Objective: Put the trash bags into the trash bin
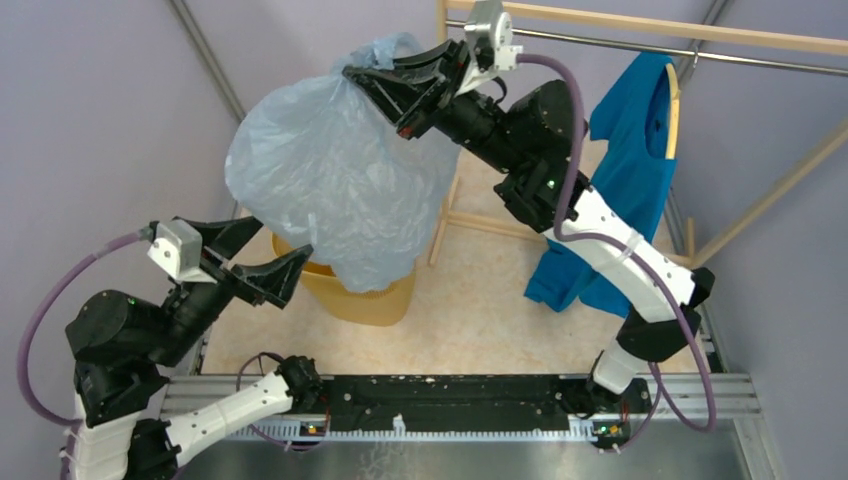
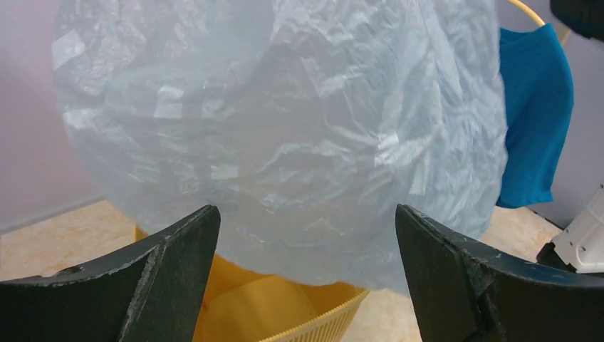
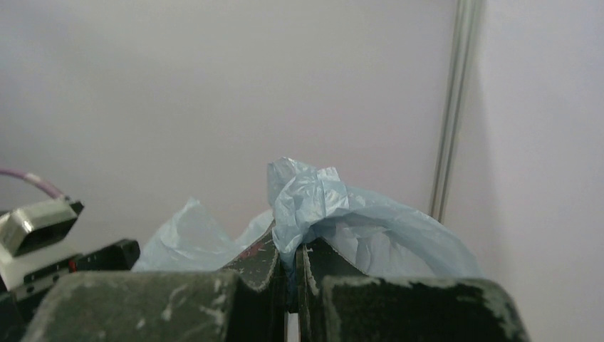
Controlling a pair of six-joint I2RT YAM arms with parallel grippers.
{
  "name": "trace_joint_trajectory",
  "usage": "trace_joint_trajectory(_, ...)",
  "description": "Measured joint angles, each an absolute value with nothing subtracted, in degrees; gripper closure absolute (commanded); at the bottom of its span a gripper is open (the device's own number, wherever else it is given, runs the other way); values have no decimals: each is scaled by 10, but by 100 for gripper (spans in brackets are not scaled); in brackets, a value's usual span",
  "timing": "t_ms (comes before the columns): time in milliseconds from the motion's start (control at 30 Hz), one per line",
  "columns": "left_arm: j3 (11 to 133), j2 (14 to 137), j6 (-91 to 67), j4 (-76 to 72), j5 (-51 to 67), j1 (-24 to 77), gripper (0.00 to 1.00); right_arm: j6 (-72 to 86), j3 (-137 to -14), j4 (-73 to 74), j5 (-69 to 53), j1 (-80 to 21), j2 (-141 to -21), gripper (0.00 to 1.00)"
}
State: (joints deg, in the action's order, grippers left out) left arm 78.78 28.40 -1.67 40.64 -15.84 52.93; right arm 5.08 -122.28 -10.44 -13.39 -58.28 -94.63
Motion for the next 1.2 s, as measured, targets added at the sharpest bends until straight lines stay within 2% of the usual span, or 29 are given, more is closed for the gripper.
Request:
trace_joint_trajectory(433, 787, 276, -46, 406, -236, 529, 1, 35, -1195, -122, -196, -554, -1022, 100)
trace_joint_trajectory(667, 787, 296, -75, 407, -260, 529, 1, 35, -949, -128, -196, -520, -893, 100)
trace_joint_trajectory(800, 788, 326, -91, 407, -275, 529, 1, 71, -859, -175, -217, -476, -831, 100)
trace_joint_trajectory(900, 799, 366, -128, 417, -307, 529, 1, 123, -858, -236, -241, -419, -829, 100)
trace_joint_trajectory(1033, 824, 432, -199, 444, -348, 529, 2, 161, -922, -278, -283, -409, -871, 100)
trace_joint_trajectory(1200, 804, 462, -268, 451, -343, 529, 11, 183, -1011, -299, -319, -414, -930, 100)
